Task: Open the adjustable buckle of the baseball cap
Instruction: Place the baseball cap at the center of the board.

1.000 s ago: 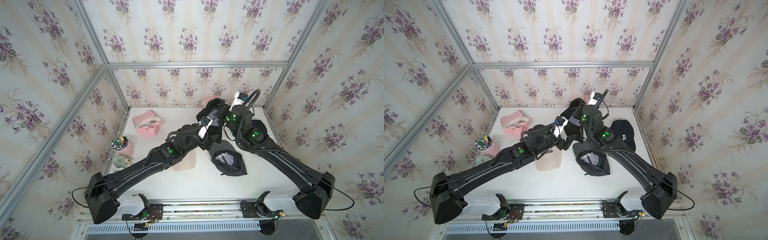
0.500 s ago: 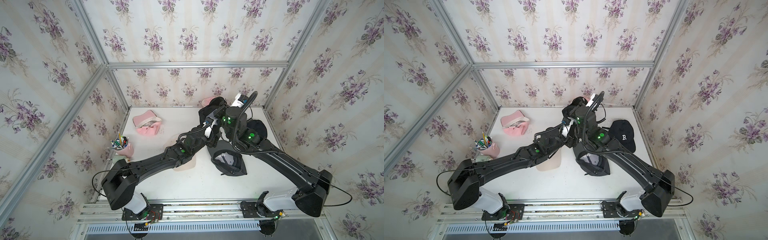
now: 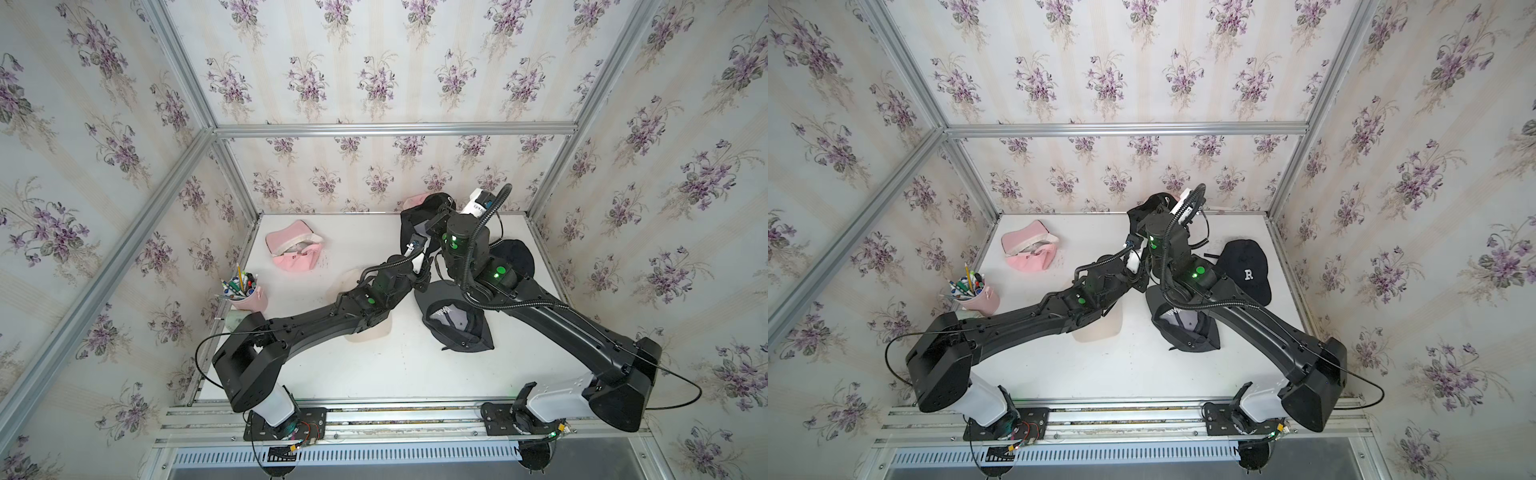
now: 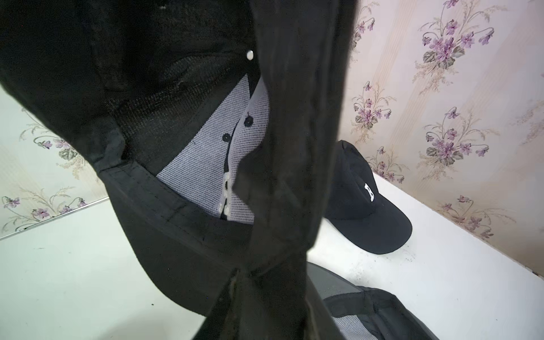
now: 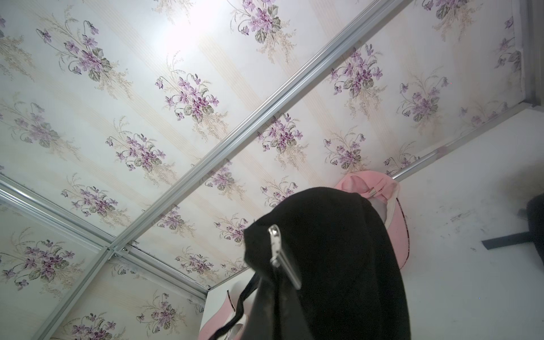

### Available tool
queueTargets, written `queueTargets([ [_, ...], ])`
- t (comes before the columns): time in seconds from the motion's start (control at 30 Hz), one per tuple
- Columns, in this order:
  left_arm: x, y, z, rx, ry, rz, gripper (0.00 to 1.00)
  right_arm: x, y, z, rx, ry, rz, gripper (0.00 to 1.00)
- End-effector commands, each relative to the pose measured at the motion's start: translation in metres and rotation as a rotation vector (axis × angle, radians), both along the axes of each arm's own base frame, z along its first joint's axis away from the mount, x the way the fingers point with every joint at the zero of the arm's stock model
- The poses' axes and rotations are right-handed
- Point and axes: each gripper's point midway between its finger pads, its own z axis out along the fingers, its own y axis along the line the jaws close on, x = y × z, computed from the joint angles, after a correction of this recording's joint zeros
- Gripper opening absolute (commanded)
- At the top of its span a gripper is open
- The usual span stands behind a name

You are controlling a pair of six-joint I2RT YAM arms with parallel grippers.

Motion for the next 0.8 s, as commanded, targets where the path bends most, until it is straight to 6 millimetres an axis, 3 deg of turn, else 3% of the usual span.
queueTargets([
  [0.0, -0.001, 0.003, 0.007, 0.005, -0.018, 0.004, 0.2, 0.0, -0.002, 0.002, 0.007, -0.009, -0.01, 0.0],
  [0.23, -0.009, 0.01, 0.01, 0.029, 0.0, -0.009, 0.0, 0.0, 0.002, -0.003, -0.033, -0.009, 0.014, 0.0],
  [0.4, -0.016, 0.013, 0.01, 0.033, 0.03, -0.025, 0.0, 0.0, 0.002, -0.005, -0.083, -0.012, 0.031, 0.01],
  [0.6, -0.028, 0.02, 0.004, 0.038, 0.104, -0.037, 0.0, -0.005, 0.001, -0.001, -0.189, -0.061, 0.114, 0.28],
  [0.67, -0.031, 0.021, -0.002, 0.03, 0.157, -0.052, 0.0, -0.009, 0.006, 0.002, -0.262, -0.094, 0.2, 0.42],
  [0.77, -0.032, 0.022, -0.008, -0.001, 0.23, -0.055, 0.0, -0.014, -0.001, 0.001, -0.34, -0.1, 0.245, 0.51],
])
